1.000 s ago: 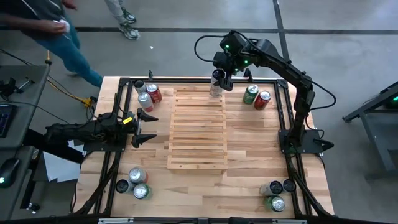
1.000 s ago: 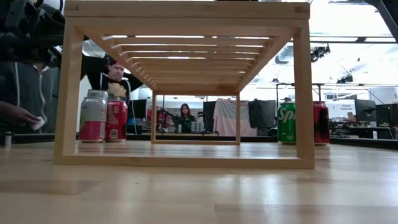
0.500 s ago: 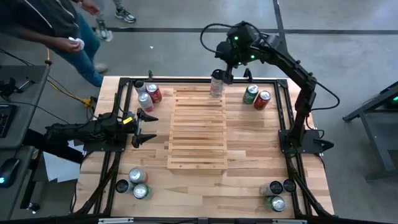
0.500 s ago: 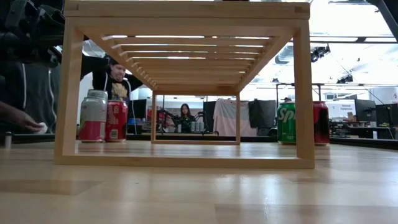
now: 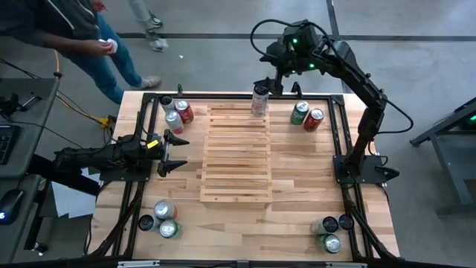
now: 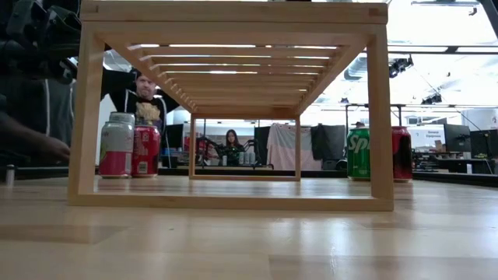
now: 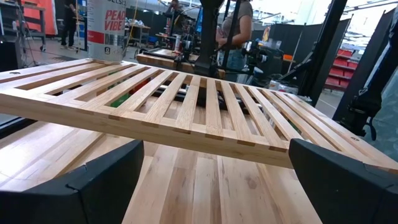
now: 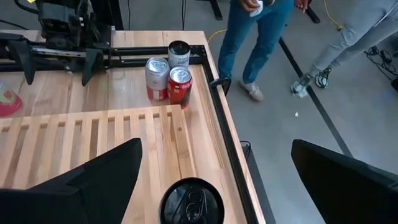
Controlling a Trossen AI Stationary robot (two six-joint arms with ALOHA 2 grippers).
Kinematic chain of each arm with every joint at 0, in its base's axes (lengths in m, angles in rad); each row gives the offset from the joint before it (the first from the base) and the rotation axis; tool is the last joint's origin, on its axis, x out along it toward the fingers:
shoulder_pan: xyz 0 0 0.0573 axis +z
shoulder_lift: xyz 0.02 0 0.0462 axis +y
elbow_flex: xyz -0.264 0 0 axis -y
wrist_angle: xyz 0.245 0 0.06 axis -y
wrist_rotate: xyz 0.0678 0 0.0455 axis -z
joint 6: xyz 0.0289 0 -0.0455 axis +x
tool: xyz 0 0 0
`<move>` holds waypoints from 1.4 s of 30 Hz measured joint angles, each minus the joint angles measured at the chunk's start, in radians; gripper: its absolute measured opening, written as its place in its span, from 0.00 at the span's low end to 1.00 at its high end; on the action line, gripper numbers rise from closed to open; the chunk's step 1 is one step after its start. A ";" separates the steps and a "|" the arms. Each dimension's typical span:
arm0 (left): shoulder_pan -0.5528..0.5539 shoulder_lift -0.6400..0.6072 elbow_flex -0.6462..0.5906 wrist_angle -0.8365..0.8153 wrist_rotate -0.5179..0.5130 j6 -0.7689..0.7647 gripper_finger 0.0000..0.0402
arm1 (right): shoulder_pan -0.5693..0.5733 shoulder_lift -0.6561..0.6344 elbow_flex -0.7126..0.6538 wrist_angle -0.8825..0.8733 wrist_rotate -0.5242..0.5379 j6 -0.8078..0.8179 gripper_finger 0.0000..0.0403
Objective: Place canned beverage on shelf
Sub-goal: Put the white pink soda can on the shelf
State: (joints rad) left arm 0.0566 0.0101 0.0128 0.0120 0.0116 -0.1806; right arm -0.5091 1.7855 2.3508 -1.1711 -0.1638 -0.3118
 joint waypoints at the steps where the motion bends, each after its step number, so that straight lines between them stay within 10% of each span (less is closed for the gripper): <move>1: 0.000 0.000 0.000 0.000 0.000 0.000 0.98 | -0.001 0.000 0.000 -0.004 0.000 0.000 0.99; 17: 0.000 0.000 0.000 0.000 0.000 0.000 0.98 | -0.029 -0.190 -0.070 -0.126 -0.152 0.023 0.99; 25: 0.000 0.000 0.000 0.000 0.000 0.000 0.98 | -0.035 -0.482 -0.595 0.121 -0.236 0.099 0.99; 32: 0.000 0.000 0.000 0.000 0.000 0.000 0.98 | -0.035 -0.766 -1.075 0.423 -0.091 0.320 0.99; 42: 0.000 0.000 0.000 0.000 0.000 0.000 0.98 | -0.035 -0.917 -1.224 0.490 0.002 0.592 0.99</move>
State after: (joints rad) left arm 0.0563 0.0101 0.0125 0.0122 0.0116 -0.1806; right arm -0.5438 0.8684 1.1272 -0.6809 -0.1623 0.2798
